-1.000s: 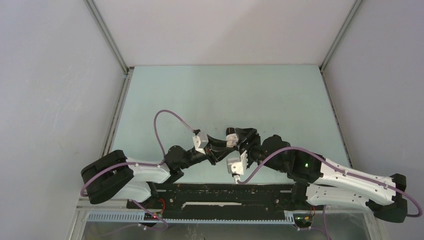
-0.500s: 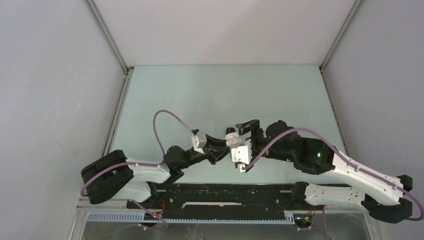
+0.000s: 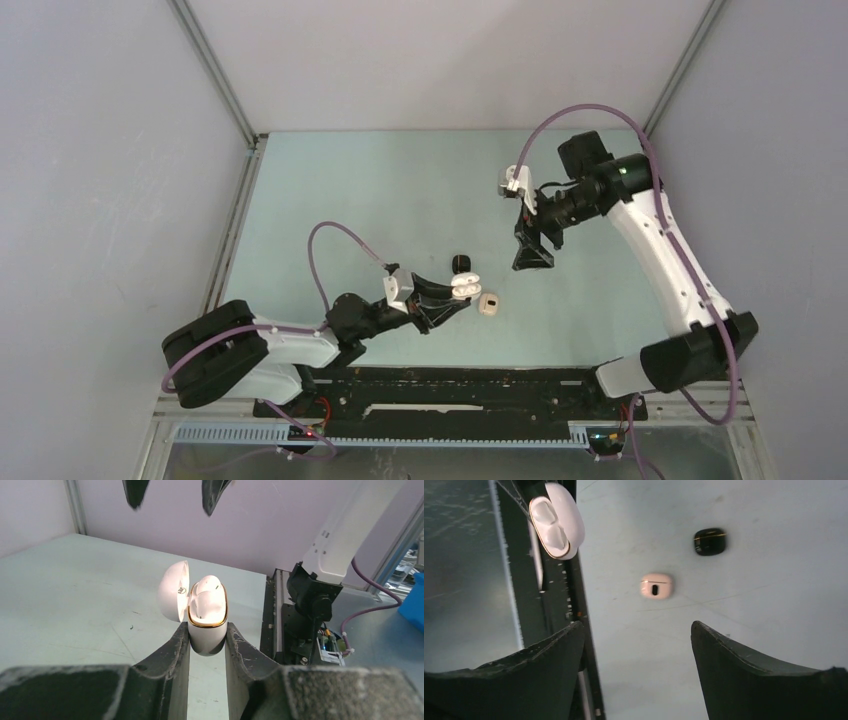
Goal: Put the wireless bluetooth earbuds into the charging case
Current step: Place the earbud in the charging case, then close the charging case.
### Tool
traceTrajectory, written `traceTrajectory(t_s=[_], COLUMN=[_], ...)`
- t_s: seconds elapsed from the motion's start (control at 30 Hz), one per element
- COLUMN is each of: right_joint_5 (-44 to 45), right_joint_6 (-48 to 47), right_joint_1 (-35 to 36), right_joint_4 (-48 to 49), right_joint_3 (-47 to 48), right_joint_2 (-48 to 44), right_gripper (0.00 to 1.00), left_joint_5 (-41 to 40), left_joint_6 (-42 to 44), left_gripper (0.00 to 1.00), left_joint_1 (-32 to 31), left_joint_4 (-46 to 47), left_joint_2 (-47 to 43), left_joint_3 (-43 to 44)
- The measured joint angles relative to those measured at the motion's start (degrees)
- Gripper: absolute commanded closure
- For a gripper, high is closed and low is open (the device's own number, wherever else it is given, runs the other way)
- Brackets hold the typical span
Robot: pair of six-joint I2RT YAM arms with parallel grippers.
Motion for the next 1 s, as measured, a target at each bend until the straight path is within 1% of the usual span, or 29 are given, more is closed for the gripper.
traceTrajectory(t_s=[0.07, 0.13, 0.2, 0.3, 0.37, 0.47, 0.63, 0.8, 1.0], right_joint_5=[-4.5, -7.9, -11.2, -15.0, -16.7, -17.6, -17.7, -19.6, -20.3], right_joint_6=[-2.6, -5.3, -7.7, -9.2, -8.2, -4.0, 2.5, 5.8, 7.3], right_joint_1=[-3.6, -5.0, -5.1, -4.9, -4.8, -4.7, -4.6, -3.3, 1.9], right_joint_4=[-3.6, -6.1, -7.5, -6.7, -4.1, 2.5, 11.9, 17.1, 20.2], right_joint_3=[-1.6, -4.7, -8.7, -15.0, -18.8, -24.3, -29.8, -30.9, -30.9], right_joint_2=[3.2, 3.9, 2.5, -2.3, -6.1, -10.9, -12.0, -11.8, -12.0], right_gripper=[0.24, 0.23, 0.21, 0.19, 0.17, 0.17, 0.17, 0.17, 0.17], left_joint_5=[1.2, 2.6, 3.9, 5.3, 6.4, 7.0, 7.1, 7.8, 7.9], left_joint_6=[0.0, -0.2, -0.7, -1.4, -2.2, -3.2, -4.2, -5.2, -5.6], left_gripper=[1.0, 1.0, 1.0, 1.0, 1.0, 1.0, 1.0, 1.0, 1.0], left_joint_1=[0.2, 0.7, 1.1, 1.5, 1.6, 1.6, 1.6, 1.7, 1.7], left_joint_4=[0.1, 0.3, 0.3, 0.0, -0.4, -0.6, -0.9, -2.0, -2.9], left_joint_2=[0.2, 1.1, 2.6, 4.5, 5.3, 5.9, 5.9, 5.9, 5.9], left_joint_3=[0.0, 0.2, 0.8, 1.8, 2.9, 4.6, 5.4, 5.7, 6.3])
